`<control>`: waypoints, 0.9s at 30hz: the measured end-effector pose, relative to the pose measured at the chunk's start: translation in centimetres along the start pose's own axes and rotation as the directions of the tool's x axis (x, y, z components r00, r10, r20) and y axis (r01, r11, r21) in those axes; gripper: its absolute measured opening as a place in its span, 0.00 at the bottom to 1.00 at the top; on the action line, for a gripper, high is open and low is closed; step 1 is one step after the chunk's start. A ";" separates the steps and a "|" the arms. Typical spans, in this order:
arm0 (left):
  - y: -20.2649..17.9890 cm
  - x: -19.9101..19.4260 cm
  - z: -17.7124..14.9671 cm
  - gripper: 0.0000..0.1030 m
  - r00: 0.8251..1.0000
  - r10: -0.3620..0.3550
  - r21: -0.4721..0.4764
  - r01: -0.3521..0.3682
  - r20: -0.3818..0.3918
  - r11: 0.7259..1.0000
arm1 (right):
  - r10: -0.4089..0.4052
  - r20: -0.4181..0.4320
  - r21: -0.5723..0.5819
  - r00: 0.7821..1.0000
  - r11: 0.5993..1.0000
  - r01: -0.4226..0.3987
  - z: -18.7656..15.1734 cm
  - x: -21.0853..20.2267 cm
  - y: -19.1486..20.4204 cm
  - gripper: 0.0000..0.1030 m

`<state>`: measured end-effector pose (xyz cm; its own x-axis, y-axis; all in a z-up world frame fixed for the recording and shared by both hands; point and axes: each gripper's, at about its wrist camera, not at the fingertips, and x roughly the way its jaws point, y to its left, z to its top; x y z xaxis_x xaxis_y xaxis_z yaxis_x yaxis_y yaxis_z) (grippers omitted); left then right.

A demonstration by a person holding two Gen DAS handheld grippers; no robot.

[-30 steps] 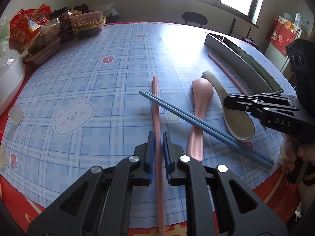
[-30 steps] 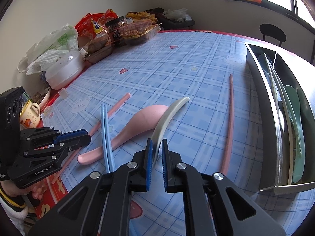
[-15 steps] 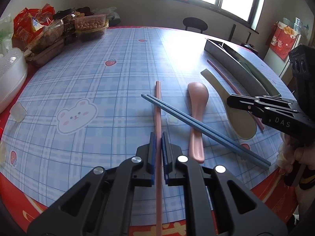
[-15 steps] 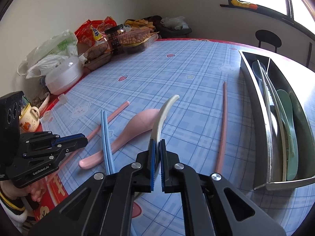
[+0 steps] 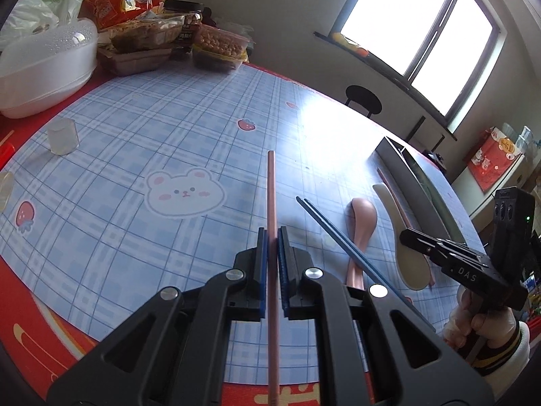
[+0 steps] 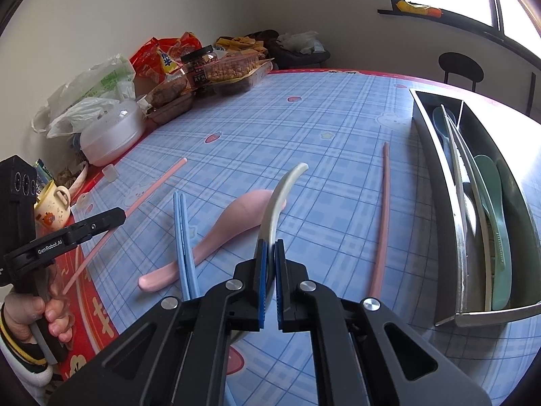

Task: Organize utensils
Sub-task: 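Carry the pink chopstick in the left tool and cream spoon in the right tool toward the tray, then lower both utensils into the steel tray and open both tools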

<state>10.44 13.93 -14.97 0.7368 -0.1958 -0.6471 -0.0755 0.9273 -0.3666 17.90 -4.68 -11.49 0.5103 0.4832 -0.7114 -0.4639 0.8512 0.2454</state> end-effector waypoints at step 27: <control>-9.5 -1.8 5.1 0.10 0.987 -0.144 0.024 0.143 0.074 0.989 | 0.096 0.180 0.045 0.979 0.993 -0.105 2.7 -7.2 -5.7 0.05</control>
<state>13.23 7.12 -6.93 0.7879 -0.3032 -0.5360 0.0468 0.8974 -0.4388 18.86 -12.47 -5.99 0.5855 0.5915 -0.5544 -0.4819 0.8039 0.3486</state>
